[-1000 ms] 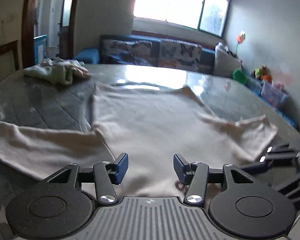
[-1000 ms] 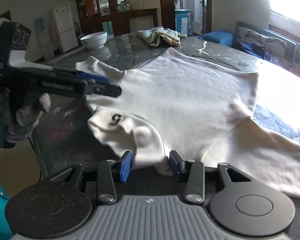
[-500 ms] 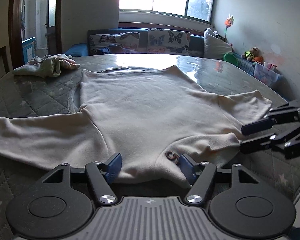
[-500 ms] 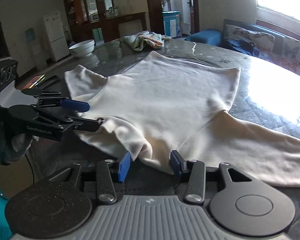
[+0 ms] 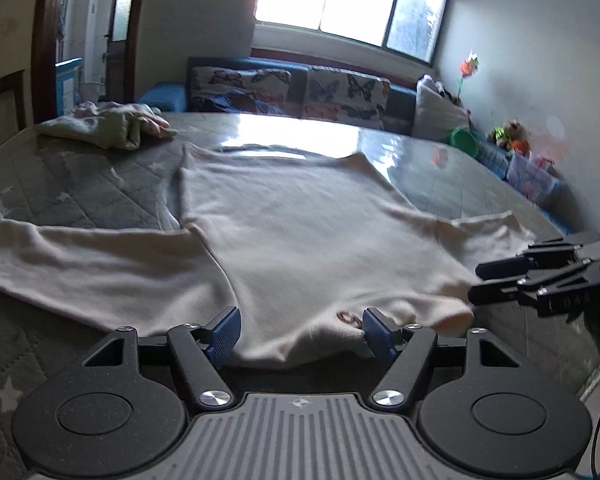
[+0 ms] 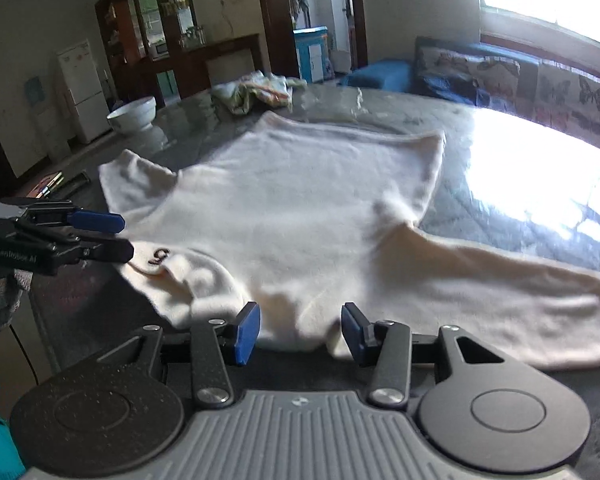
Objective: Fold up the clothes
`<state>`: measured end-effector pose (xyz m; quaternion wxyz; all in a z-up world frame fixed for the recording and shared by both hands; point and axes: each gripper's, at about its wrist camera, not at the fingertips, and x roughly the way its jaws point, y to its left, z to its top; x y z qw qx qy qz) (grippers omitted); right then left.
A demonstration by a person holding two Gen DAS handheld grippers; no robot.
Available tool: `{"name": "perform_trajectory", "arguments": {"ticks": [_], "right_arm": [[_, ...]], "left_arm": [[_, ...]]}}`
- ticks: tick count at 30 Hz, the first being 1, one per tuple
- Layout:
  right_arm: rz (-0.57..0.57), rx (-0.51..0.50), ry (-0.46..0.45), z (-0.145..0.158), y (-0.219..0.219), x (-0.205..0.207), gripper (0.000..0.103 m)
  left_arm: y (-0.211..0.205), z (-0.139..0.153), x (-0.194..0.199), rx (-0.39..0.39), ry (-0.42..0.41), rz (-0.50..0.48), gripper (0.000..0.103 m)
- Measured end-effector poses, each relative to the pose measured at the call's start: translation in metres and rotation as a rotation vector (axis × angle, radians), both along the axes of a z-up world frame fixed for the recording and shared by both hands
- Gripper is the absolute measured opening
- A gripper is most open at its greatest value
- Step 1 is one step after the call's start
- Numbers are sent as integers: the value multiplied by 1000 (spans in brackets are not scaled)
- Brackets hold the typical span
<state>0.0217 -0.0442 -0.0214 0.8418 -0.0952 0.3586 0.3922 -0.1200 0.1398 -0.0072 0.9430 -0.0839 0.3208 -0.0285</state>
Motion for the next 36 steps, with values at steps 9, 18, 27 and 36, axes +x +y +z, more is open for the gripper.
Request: {"name": "perform_trajectory", "arguments": {"ticks": [9,18,27,36], "right_arm": [[91,2,-23,1,39,-3,46],[179,-16,-44,-2,64,-16,46],[211,-24,-33,-8,75,-19,50],[205,-23,-27,-7,74,-19,50]], "left_arm": [[-3,-12,0,-12,38,-31,71],[34,7,-12,0,-26,124,72],[121,6,-1,53,-16,594,71],[174,-6,15,44,10,780,59]]}}
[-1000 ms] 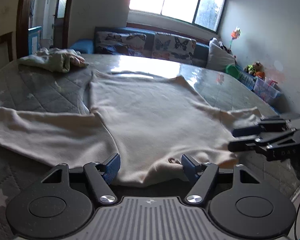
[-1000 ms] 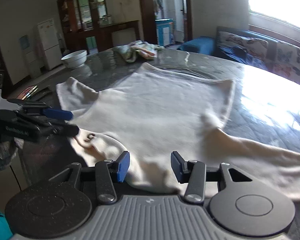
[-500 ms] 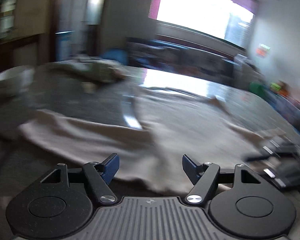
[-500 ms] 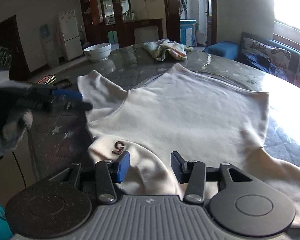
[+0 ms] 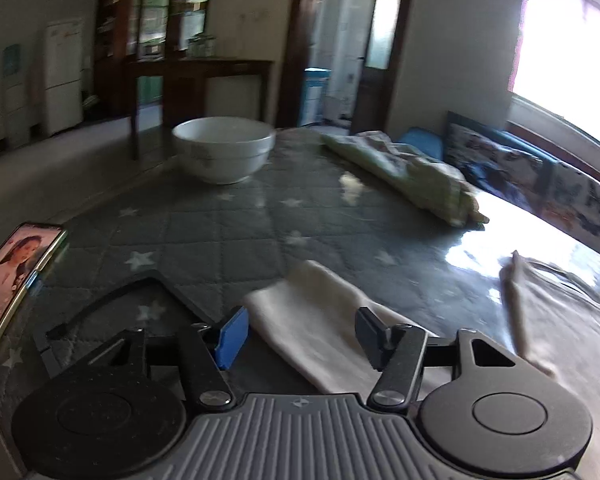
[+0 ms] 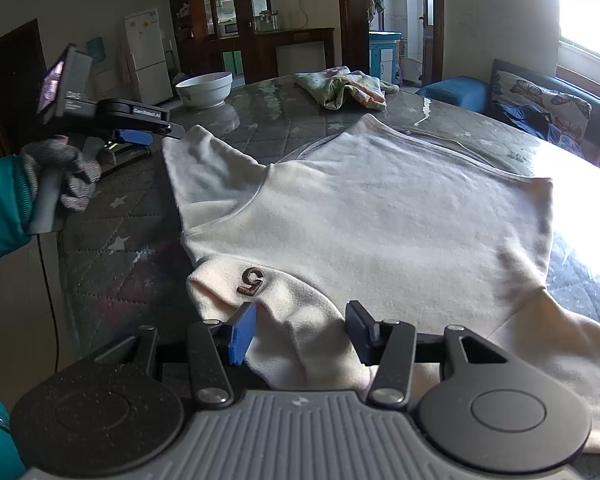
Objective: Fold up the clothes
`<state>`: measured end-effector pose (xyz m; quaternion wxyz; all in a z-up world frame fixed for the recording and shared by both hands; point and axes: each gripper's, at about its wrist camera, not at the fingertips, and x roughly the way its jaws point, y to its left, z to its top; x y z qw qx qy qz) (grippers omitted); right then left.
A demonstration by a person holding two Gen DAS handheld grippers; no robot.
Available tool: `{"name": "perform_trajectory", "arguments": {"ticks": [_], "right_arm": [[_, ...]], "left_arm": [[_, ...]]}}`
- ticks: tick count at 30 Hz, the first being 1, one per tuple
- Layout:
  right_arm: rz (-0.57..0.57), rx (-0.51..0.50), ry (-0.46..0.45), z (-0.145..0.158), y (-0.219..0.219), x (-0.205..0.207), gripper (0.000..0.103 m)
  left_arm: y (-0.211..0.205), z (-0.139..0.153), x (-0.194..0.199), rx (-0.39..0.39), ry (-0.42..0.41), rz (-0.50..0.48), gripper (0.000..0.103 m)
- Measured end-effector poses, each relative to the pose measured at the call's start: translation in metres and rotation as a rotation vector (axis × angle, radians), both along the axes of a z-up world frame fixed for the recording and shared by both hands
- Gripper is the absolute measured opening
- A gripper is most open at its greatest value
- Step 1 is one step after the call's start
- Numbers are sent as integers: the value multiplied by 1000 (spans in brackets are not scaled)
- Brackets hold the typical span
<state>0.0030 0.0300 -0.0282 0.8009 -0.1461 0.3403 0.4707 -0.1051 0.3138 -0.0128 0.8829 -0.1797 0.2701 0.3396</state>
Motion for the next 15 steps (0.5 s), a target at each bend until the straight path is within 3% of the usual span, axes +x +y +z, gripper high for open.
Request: {"name": "perform_trajectory", "arguments": {"ticks": [5,10,15], "right_arm": [[-2,-2,1,-1,1,1,51],[-6,-1,1,-1,1,0,51],[-8,1,1,-2,1,0,51]], "left_arm": [[13,-6,6,-33,27,19,40],[19,-8,6,-32,23,35,9],[25,-7,-7,-34,-21,75,5]]}}
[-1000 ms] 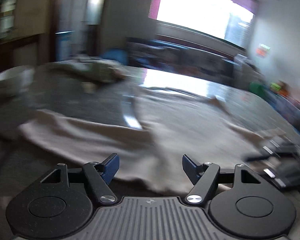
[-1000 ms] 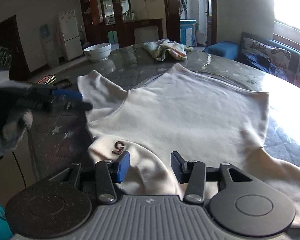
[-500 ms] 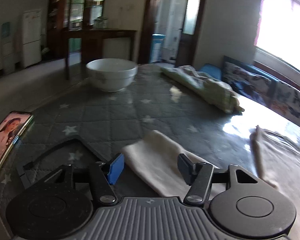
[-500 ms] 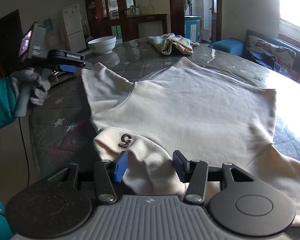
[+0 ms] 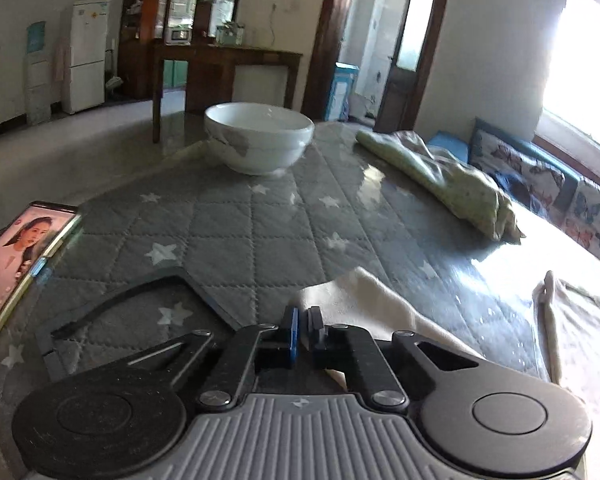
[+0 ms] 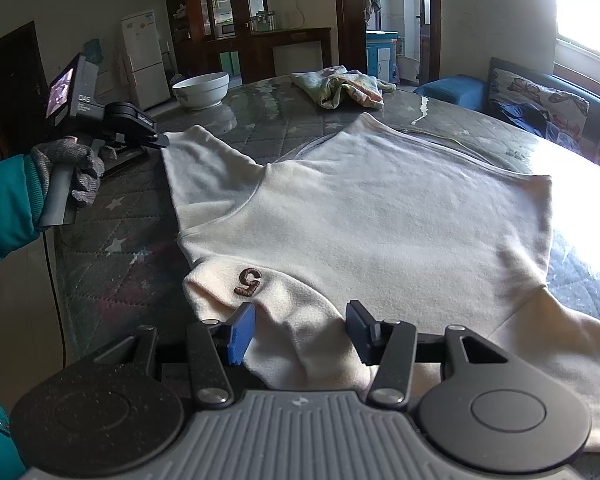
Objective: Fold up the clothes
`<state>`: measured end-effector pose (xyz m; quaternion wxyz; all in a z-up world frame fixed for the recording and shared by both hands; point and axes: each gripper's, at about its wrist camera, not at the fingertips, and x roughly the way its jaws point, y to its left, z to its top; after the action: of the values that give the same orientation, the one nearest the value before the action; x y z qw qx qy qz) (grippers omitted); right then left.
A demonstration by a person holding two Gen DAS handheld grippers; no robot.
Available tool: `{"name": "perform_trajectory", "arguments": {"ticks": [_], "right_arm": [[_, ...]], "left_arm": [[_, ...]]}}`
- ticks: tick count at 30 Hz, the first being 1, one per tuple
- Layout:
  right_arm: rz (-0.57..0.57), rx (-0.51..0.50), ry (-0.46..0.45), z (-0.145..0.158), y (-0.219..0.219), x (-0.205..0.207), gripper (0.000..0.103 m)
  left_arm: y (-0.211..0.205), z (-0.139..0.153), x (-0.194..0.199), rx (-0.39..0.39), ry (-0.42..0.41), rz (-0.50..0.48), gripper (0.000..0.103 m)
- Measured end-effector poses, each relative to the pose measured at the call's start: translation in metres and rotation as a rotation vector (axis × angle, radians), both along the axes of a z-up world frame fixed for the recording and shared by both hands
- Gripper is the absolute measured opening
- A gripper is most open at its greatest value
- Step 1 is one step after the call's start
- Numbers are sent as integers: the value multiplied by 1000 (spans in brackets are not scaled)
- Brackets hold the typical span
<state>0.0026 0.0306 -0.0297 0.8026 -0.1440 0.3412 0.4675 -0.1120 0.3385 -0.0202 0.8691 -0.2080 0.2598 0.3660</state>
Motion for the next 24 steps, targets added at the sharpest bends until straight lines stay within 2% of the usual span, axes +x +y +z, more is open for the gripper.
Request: {"name": "perform_trajectory", "arguments": {"ticks": [4,8,17,20,24], "right_arm": [[-2,1,-1,0,1,1,51],[-7,17,-5,2,-1,2,51],[-52,68,-30,15,-15,3,51],[-81,78,-34,18,-24,5,51],[-123,92,-31,19,-37,7,51]], "left_arm": [[-1,5,-5,-20,-21,-11,5],[-21,31,-7,-3,-108,-81,5],[-106,102,8,43,-304,-380,5],[-141,113,19,42,-341,-498,5],[-185,113,36,24,-349,-643,5]]}}
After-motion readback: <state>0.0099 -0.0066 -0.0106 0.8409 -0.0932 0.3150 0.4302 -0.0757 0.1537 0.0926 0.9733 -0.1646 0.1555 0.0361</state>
